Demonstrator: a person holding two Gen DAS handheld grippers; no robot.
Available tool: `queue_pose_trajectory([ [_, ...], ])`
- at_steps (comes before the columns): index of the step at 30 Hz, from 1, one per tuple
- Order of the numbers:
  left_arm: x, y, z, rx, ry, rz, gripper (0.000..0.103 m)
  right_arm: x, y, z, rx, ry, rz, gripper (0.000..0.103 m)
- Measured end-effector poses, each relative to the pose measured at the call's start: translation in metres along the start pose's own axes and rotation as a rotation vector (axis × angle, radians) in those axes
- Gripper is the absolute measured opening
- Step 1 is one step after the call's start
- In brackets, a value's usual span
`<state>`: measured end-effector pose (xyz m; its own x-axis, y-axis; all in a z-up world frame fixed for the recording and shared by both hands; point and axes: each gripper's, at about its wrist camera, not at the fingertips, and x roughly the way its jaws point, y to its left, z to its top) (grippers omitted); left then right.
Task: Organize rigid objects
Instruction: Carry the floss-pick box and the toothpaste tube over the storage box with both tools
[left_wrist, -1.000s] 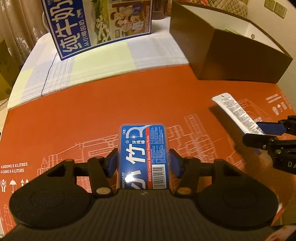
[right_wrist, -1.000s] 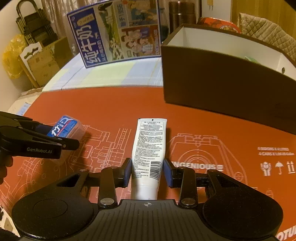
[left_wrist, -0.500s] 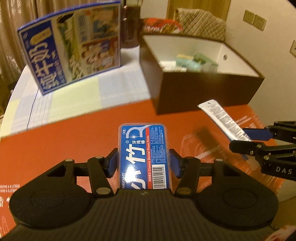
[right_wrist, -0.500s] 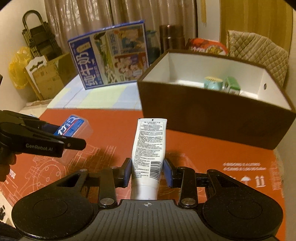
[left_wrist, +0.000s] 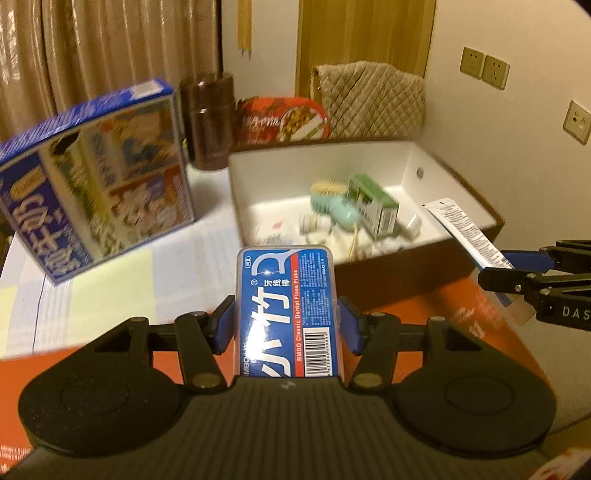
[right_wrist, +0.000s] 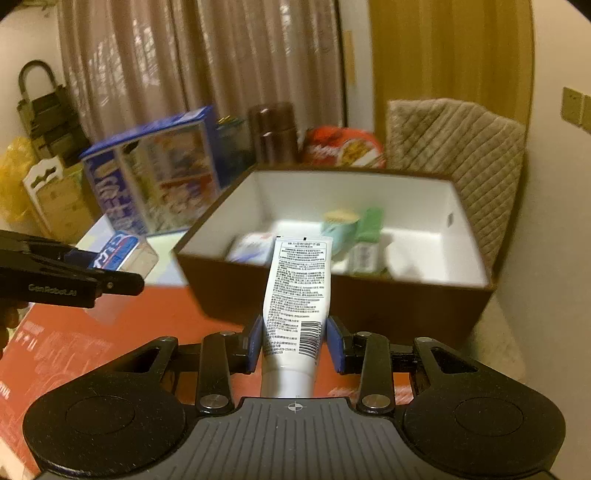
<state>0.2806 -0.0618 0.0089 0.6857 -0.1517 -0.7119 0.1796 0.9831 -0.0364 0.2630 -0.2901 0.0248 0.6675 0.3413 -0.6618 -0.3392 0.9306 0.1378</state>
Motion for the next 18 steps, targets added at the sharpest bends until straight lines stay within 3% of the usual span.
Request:
queue_pose_trajectory([
  [9, 0.036, -0.029, 0.048, 0.019, -0.018, 0.003, 0.053, 0.013, -0.055, 0.037, 0.032, -0.051, -0.038, 0.034],
  [18, 0.077, -0.047, 0.072, 0.055, 0.012, 0.022, 0.053, 0.049, -0.093, 0.056, 0.049, -0.032, -0.079, 0.034],
])
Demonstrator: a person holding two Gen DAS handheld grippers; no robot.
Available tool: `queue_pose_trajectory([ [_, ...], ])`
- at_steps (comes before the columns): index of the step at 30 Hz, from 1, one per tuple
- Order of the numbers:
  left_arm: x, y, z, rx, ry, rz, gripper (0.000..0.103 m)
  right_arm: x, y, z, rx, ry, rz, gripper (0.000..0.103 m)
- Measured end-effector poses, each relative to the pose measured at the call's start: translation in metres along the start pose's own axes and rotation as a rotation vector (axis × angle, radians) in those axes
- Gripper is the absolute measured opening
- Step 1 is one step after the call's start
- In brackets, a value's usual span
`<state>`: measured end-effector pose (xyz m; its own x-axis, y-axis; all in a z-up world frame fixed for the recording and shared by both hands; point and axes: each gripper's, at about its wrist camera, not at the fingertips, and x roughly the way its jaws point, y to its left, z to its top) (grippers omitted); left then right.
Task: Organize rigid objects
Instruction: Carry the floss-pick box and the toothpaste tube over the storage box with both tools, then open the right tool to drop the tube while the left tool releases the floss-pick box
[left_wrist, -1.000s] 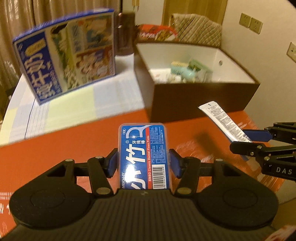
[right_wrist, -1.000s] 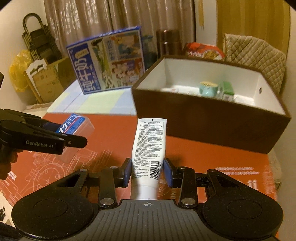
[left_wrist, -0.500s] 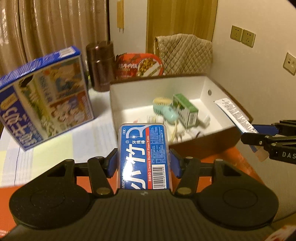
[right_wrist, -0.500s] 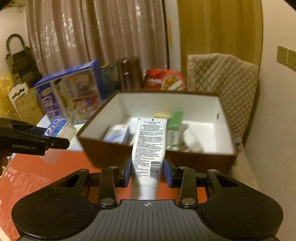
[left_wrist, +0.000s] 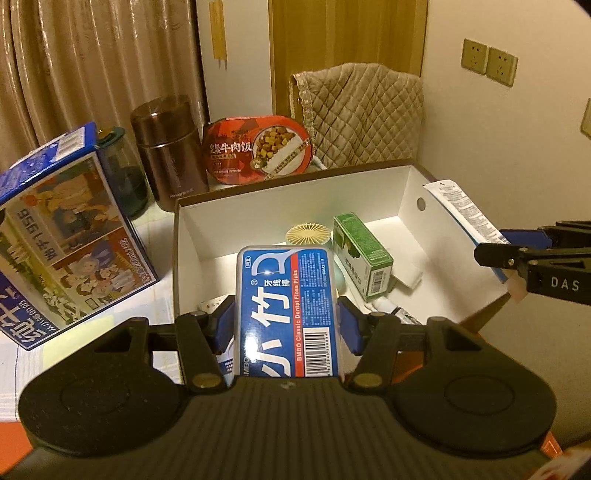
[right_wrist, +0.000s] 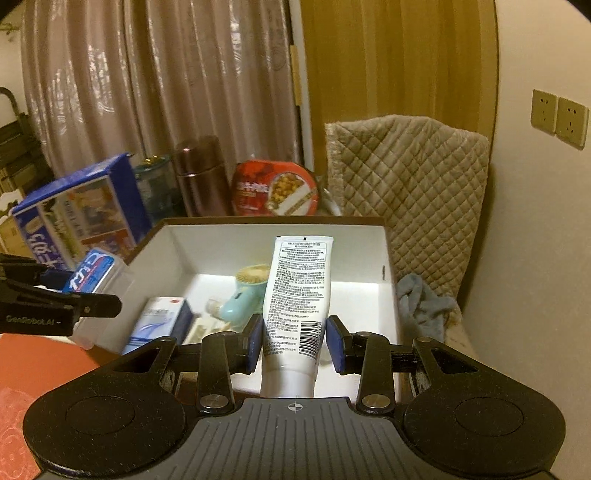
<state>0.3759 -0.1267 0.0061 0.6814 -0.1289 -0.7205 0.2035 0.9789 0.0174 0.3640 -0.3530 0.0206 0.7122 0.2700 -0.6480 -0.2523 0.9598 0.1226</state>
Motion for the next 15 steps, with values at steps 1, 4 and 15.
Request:
queue_pose_trajectory([
  [1, 0.005, -0.001, 0.001, 0.001, 0.006, 0.003, 0.053, 0.005, -0.003, 0.001, -0.001, 0.007, -0.003, 0.034],
  [4, 0.019, -0.001, 0.004, -0.007, 0.028, 0.01, 0.053, 0.019, -0.009, 0.001, 0.001, 0.032, -0.02, 0.034],
  [15, 0.054, 0.002, 0.011, -0.003, 0.081, 0.03, 0.053, 0.06, -0.026, -0.001, -0.015, 0.111, -0.08, 0.034],
])
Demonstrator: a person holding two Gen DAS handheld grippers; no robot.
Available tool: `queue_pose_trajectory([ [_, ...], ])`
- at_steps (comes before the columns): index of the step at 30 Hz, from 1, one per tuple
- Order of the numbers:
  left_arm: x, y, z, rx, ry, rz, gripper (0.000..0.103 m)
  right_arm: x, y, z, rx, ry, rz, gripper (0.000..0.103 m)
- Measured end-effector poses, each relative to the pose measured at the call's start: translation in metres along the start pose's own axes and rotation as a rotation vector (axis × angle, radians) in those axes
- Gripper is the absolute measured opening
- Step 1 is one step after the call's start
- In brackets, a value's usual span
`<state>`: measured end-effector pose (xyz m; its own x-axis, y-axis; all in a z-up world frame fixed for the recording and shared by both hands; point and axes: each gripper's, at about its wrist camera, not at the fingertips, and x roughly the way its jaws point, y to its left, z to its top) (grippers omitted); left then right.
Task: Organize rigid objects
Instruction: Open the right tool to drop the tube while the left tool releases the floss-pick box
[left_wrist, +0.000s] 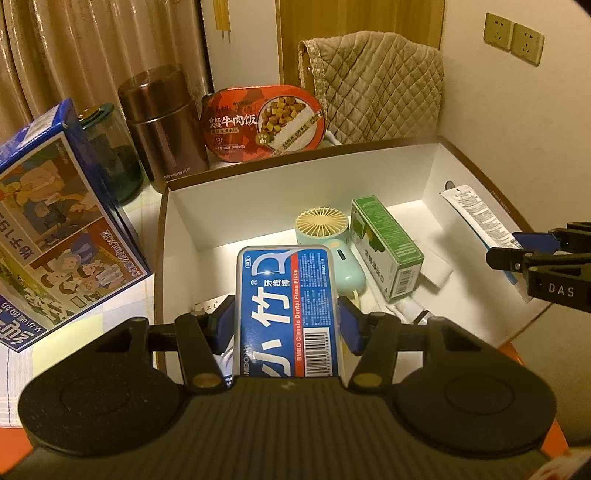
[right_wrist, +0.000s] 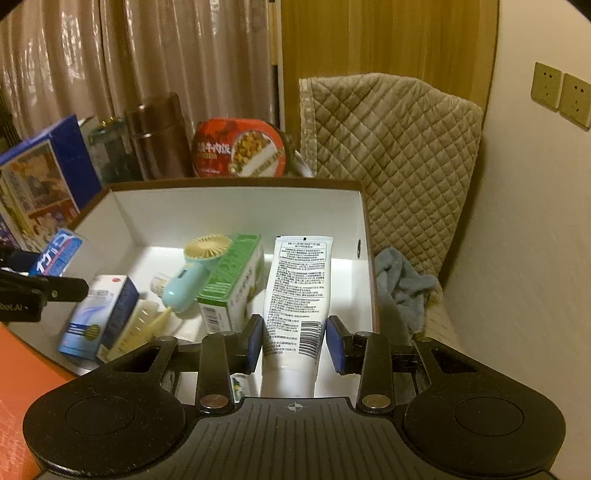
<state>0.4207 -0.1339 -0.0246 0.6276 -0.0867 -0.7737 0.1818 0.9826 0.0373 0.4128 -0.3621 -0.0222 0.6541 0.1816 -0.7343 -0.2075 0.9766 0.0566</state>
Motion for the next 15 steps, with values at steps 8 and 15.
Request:
queue_pose_trajectory([
  [8, 0.013, -0.001, 0.006, 0.006, 0.017, -0.002, 0.053, 0.013, -0.002, 0.002, -0.025, 0.014, -0.018, 0.034],
  [15, 0.022, -0.001, 0.009, 0.007, 0.029, -0.005, 0.053, 0.022, -0.004, 0.006, -0.023, 0.025, -0.025, 0.034],
])
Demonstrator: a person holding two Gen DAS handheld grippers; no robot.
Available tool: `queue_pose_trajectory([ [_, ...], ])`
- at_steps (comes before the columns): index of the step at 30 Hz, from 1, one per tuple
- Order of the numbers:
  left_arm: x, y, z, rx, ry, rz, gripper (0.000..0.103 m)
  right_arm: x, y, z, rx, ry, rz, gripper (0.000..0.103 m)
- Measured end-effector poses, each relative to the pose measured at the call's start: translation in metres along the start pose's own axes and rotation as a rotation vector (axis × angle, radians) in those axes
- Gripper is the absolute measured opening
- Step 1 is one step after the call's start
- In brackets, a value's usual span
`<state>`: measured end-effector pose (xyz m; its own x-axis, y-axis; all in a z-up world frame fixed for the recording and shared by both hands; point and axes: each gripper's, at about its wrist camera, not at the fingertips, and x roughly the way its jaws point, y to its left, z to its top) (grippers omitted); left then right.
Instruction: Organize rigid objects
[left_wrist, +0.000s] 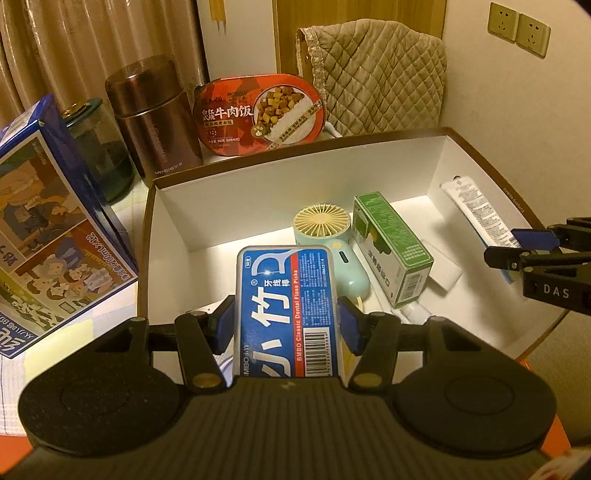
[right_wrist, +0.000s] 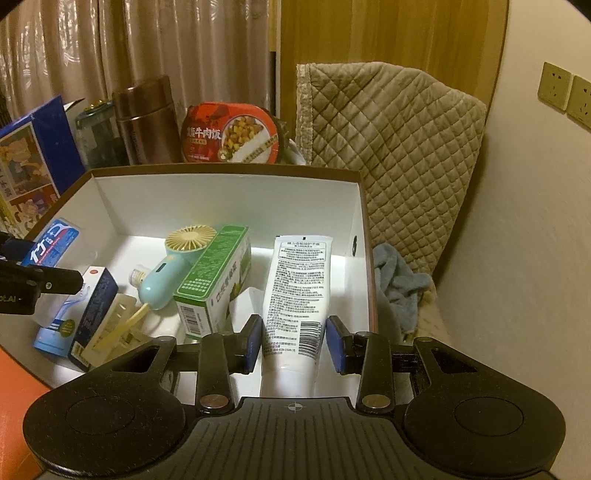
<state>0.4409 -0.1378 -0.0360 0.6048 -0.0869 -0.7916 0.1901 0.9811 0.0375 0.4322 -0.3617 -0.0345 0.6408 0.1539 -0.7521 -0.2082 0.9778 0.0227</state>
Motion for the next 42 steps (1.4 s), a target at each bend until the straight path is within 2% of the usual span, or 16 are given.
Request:
queue_pose_trajectory([
  [13, 0.012, -0.002, 0.004, 0.0, 0.017, 0.009, 0.054, -0.003, -0.004, 0.0, 0.037, -0.011, 0.054, 0.038],
  [15, 0.013, -0.002, 0.005, -0.006, 0.006, 0.018, 0.058, -0.005, -0.004, -0.001, 0.046, -0.01, 0.065, 0.038],
  [17, 0.011, -0.002, 0.005, -0.013, -0.007, 0.024, 0.068, -0.007, -0.005, -0.002, 0.057, -0.009, 0.079, 0.039],
  [26, -0.001, 0.002, 0.0, -0.031, -0.019, 0.042, 0.073, -0.023, -0.006, -0.007, 0.085, -0.029, 0.136, 0.051],
  [31, -0.021, 0.001, -0.01, -0.054, -0.043, 0.047, 0.073, -0.032, -0.002, -0.013, 0.088, -0.023, 0.166, 0.058],
  [36, -0.053, -0.005, -0.025, -0.056, -0.101, 0.072, 0.073, -0.048, 0.002, -0.02, 0.094, -0.041, 0.191, 0.059],
  [42, -0.091, -0.008, -0.047, -0.108, -0.096, 0.078, 0.073, -0.071, 0.01, -0.033, 0.109, -0.044, 0.231, 0.059],
])
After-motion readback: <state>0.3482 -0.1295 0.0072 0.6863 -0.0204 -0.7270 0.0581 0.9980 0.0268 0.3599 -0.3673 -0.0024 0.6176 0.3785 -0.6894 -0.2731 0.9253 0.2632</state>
